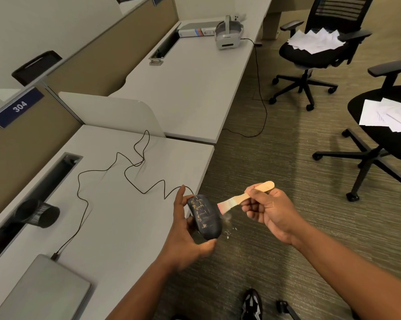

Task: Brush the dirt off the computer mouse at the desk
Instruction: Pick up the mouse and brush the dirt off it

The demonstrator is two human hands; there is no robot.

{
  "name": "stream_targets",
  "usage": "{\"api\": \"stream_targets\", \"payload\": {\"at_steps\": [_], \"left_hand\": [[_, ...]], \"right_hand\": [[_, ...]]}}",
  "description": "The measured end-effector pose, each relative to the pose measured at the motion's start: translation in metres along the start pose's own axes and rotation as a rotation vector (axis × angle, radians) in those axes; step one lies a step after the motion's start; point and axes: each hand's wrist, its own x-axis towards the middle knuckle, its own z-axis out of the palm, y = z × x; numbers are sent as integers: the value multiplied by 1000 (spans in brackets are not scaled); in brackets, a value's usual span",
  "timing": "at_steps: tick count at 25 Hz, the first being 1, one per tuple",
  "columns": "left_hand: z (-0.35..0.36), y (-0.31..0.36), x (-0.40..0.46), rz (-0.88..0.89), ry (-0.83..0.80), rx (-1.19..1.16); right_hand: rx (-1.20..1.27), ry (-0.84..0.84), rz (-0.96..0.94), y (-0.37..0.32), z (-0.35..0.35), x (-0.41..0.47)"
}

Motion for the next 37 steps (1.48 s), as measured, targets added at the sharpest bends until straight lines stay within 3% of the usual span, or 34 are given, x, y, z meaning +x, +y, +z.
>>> {"api": "stream_targets", "payload": {"at_steps": [5, 9, 15, 20, 24, 37], "left_hand": [[2, 1, 1, 28, 6, 5], [3, 3, 1, 45, 22, 17], [1, 1, -1, 10, 44, 20], [1, 2, 2, 11, 33, 41], [0, 1, 4, 19, 33, 59], [1, 7, -2, 49, 57, 47]], "right_hand": [[178, -42, 70, 1, 4, -2], [69, -127, 116, 6, 6, -6], [-4, -9, 0, 6, 0, -3], [47, -221, 42, 0, 16, -14], [-115, -310, -7, 3, 24, -16], [-212, -216, -123, 1, 13, -18]]}}
